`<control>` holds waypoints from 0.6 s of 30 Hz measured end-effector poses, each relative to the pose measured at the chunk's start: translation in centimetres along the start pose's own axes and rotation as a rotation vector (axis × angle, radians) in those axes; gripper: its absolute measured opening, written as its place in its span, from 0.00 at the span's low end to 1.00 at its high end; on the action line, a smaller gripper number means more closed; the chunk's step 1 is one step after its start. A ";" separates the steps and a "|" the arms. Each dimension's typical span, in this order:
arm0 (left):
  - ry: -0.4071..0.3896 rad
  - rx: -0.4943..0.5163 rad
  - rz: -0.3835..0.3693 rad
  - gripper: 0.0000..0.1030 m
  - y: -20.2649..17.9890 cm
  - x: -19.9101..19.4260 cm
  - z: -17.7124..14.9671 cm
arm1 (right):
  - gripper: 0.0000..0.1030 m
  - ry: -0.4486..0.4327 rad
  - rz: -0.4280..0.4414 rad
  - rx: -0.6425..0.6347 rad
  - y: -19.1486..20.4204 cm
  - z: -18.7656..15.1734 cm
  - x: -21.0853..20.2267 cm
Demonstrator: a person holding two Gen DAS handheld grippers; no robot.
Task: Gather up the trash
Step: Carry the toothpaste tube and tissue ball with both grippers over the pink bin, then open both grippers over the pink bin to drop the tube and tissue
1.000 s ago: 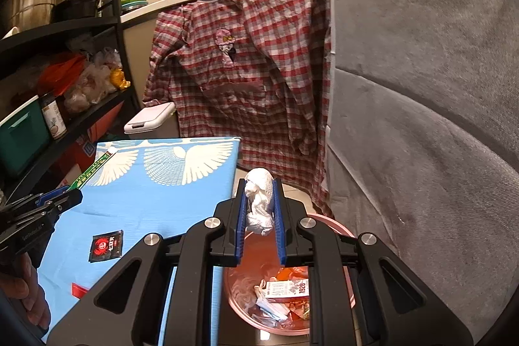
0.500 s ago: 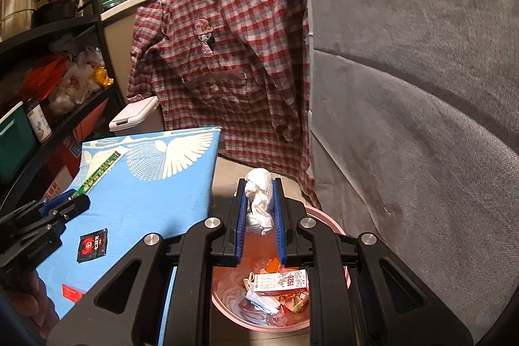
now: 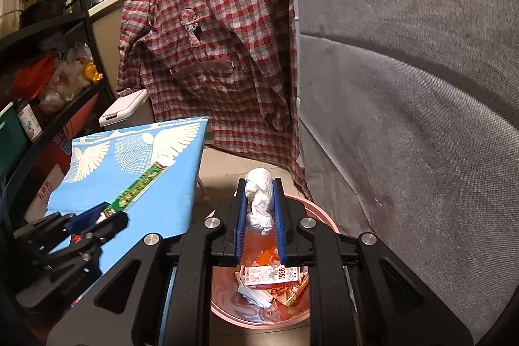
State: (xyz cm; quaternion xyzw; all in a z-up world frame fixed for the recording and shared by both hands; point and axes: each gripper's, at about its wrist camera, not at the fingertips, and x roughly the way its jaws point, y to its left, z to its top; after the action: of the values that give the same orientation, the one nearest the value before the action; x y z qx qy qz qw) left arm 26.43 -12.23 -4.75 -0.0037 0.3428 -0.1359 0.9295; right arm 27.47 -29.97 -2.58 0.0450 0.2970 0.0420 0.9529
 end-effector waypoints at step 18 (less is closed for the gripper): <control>0.059 0.023 -0.087 0.30 -3.2 3.2 0.0 | 0.30 0.052 -0.001 0.069 -1.8 -0.1 1.7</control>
State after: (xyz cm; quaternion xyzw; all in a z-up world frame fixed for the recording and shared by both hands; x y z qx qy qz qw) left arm 27.95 -16.12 -6.51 -0.0038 0.3678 -0.1804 0.9122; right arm 28.92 -31.62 -3.86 0.0765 0.3231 0.0323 0.9427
